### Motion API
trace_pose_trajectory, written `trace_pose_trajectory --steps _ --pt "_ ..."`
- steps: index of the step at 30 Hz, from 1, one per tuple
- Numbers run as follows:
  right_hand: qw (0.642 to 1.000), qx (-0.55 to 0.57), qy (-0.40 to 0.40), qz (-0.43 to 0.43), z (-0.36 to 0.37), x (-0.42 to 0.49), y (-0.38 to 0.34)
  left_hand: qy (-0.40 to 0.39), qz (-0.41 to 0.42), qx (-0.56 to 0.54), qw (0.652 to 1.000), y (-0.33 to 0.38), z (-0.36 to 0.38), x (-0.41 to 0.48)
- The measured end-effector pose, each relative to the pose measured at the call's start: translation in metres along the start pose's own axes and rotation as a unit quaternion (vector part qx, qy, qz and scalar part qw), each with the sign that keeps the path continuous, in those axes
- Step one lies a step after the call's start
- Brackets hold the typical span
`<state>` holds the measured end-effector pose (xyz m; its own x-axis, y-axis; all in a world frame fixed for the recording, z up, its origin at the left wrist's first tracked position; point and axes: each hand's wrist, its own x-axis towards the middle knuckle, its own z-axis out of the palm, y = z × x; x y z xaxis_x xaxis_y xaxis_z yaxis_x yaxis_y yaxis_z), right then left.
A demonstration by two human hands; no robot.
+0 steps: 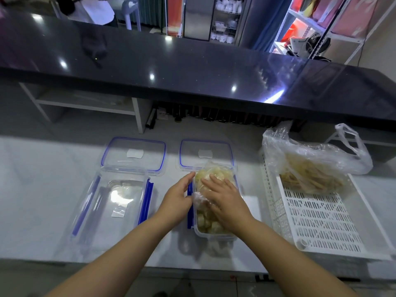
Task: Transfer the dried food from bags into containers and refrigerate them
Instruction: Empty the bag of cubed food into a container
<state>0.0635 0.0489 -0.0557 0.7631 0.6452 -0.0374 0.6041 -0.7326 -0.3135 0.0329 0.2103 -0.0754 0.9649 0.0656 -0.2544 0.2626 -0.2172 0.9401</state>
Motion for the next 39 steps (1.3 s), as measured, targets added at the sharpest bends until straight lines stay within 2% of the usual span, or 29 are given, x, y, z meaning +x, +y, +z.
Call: trace_pose_trajectory --steps 3,8,13,18,21,25,30,32,39 --pt "1.000 0.012 0.007 -0.022 0.002 -0.012 0.003 -0.004 0.003 0.015 1.000 -0.003 -0.001 0.002" --pt "0.998 0.023 0.004 -0.056 0.007 -0.033 0.007 -0.001 0.005 -0.020 1.000 -0.003 -0.001 0.002" --pt "0.998 -0.015 0.055 -0.005 0.013 -0.030 0.014 0.001 0.007 -0.016 1.000 -0.004 0.000 0.002" --pt "0.999 -0.022 -0.006 0.039 0.013 -0.015 0.015 0.003 0.006 -0.011 1.000 -0.005 -0.001 0.004" --pt "0.997 0.056 0.012 0.051 0.008 -0.013 0.017 -0.001 0.008 -0.010 1.000 -0.004 -0.001 0.002" --pt "0.966 0.217 0.089 0.113 -0.008 -0.018 0.017 0.013 0.010 -0.015 1.000 0.004 -0.003 0.001" --pt "0.879 0.408 0.182 0.166 -0.046 -0.025 0.008 0.048 0.030 -0.019 0.998 0.021 -0.009 -0.001" --pt "0.858 0.429 0.217 0.180 -0.057 -0.027 0.007 0.058 0.047 -0.019 0.997 0.027 -0.012 -0.002" --pt "0.836 0.431 0.282 0.191 -0.070 -0.037 0.006 0.058 0.079 -0.012 0.995 0.040 -0.024 -0.005"
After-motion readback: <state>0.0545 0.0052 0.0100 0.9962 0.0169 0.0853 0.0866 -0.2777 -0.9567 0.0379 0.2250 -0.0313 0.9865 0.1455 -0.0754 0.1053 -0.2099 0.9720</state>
